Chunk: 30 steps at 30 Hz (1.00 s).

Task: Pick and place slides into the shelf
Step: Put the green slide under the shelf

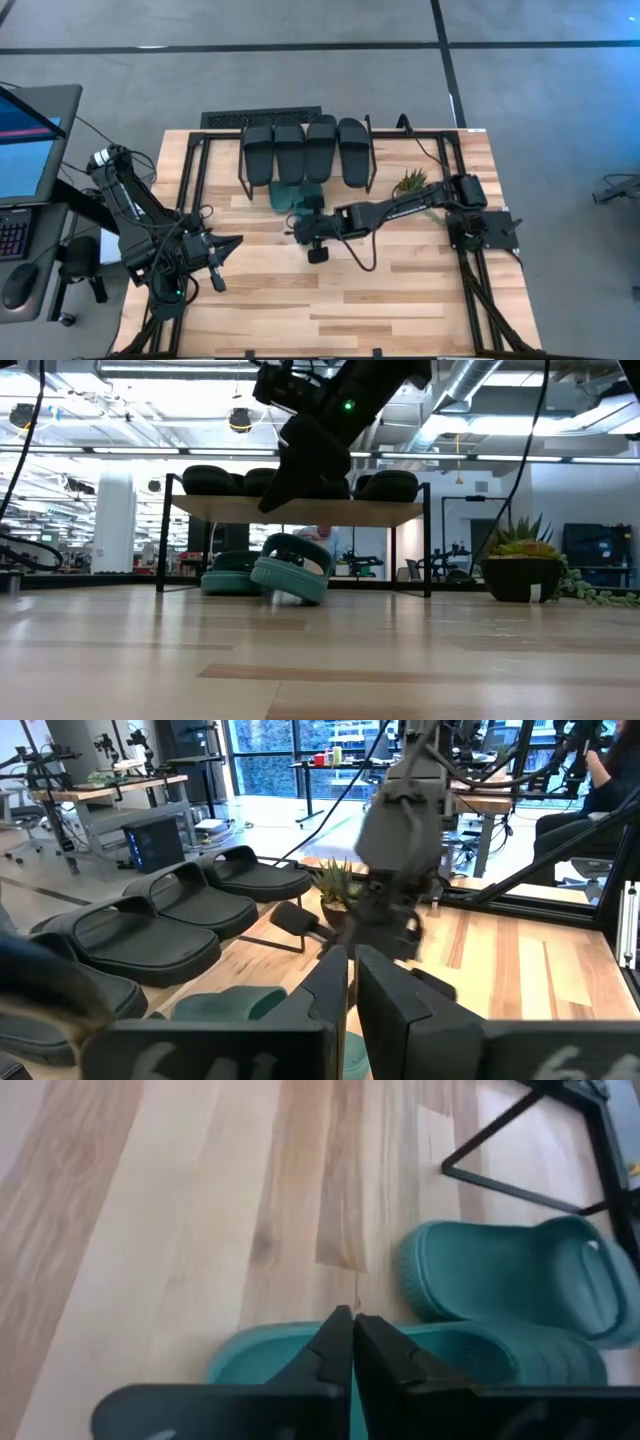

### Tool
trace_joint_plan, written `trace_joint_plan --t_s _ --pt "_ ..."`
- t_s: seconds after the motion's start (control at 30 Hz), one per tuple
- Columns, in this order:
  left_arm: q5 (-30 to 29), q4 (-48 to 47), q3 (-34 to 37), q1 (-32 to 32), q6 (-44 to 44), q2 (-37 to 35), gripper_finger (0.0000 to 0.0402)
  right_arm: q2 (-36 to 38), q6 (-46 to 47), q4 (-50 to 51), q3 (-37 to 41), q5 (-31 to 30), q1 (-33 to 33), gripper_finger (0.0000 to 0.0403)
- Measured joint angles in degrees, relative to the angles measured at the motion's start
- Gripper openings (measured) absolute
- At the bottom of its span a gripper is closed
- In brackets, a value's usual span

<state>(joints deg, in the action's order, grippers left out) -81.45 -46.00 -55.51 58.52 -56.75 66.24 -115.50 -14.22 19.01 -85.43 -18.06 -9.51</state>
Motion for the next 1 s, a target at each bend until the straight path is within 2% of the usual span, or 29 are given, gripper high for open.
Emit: trace_joint_plan --t_s 0.07,0.57,1.0 --pt "0.0 0.24 0.0 0.0 0.0 0.0 0.0014 0.0 1.26 -0.22 0.0 1.51 0.39 0.0002" --pt "0.01 0.45 0.0 0.0 -1.75 0.0 0.0014 -0.08 11.2 5.15 0.0 0.14 -4.45 0.0009" --pt "0.02 0.46 0.0 0.0 -2.45 0.0 0.0014 -0.11 13.32 6.41 0.0 2.7 -8.04 0.0001"
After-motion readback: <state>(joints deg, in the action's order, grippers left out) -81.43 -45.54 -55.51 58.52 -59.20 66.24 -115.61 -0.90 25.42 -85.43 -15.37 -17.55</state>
